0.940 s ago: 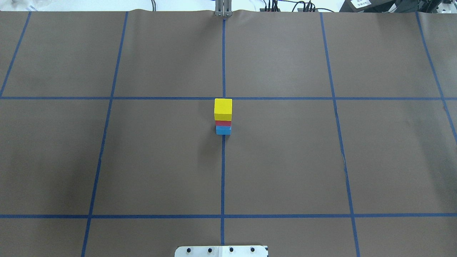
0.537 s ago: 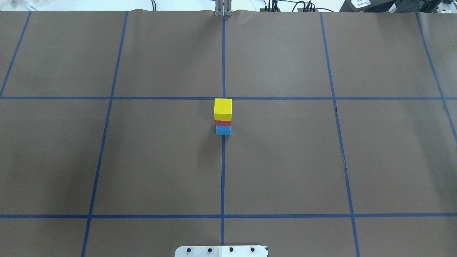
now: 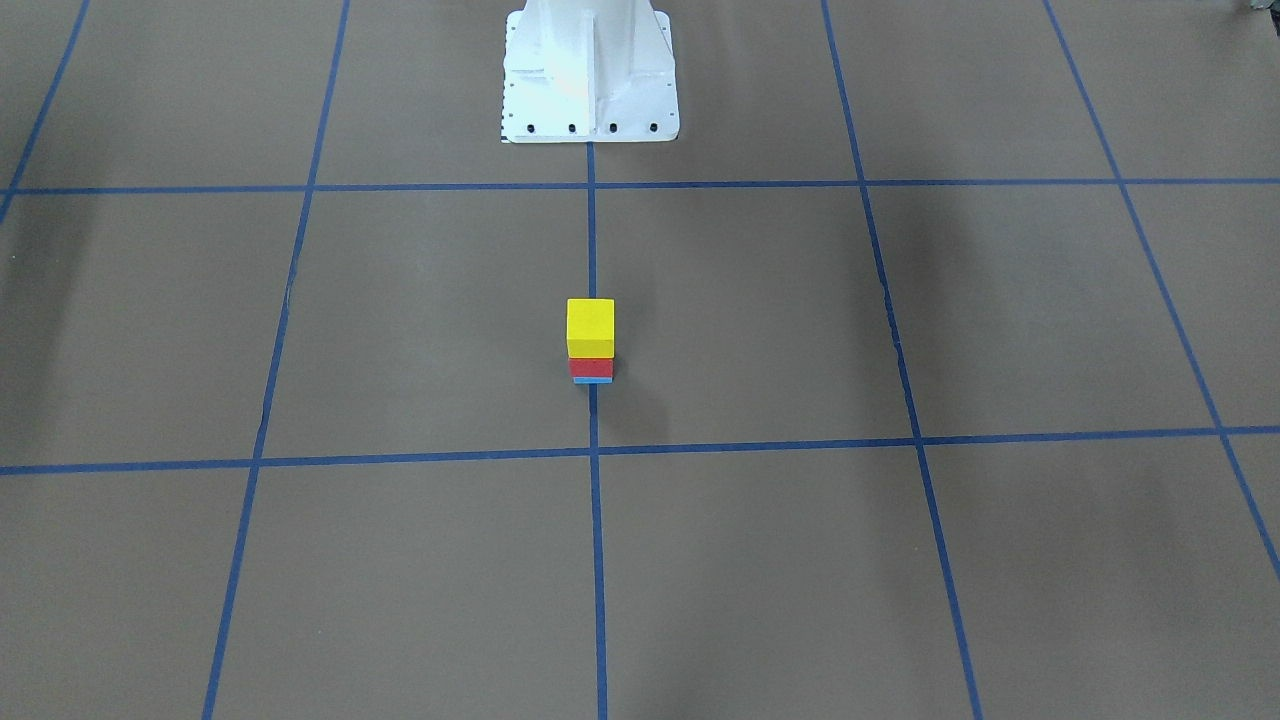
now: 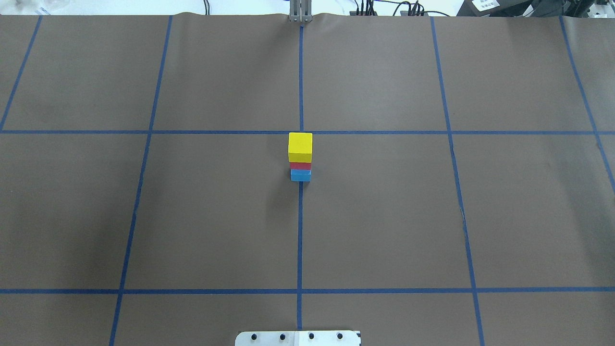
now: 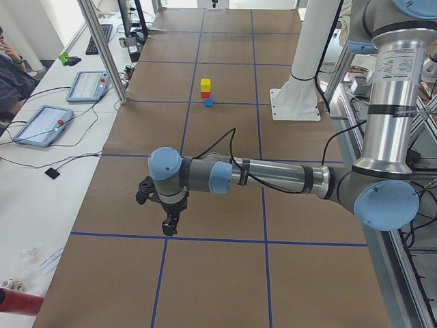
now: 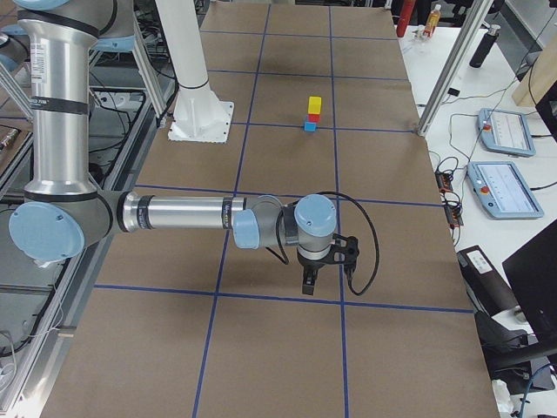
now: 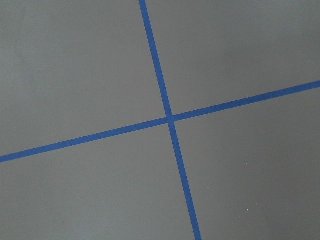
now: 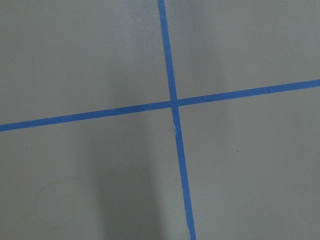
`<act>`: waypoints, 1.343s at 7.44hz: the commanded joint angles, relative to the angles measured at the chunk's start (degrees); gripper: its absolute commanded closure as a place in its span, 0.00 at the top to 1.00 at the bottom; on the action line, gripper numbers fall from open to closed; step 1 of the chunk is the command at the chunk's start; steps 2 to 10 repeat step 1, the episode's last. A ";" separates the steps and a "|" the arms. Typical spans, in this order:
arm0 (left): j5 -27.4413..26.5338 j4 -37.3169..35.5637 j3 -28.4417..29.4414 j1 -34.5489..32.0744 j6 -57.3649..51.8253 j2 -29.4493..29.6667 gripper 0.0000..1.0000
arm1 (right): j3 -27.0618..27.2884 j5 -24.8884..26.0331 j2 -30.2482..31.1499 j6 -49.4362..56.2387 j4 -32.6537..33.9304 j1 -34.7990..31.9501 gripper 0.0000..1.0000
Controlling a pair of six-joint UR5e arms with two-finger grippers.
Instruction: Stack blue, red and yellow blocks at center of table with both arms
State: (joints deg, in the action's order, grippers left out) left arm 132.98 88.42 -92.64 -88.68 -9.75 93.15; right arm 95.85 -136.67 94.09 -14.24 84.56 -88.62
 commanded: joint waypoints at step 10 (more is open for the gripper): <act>0.00 0.00 0.01 0.00 0.00 0.02 1.00 | 0.04 0.00 0.04 0.00 0.00 -0.06 0.99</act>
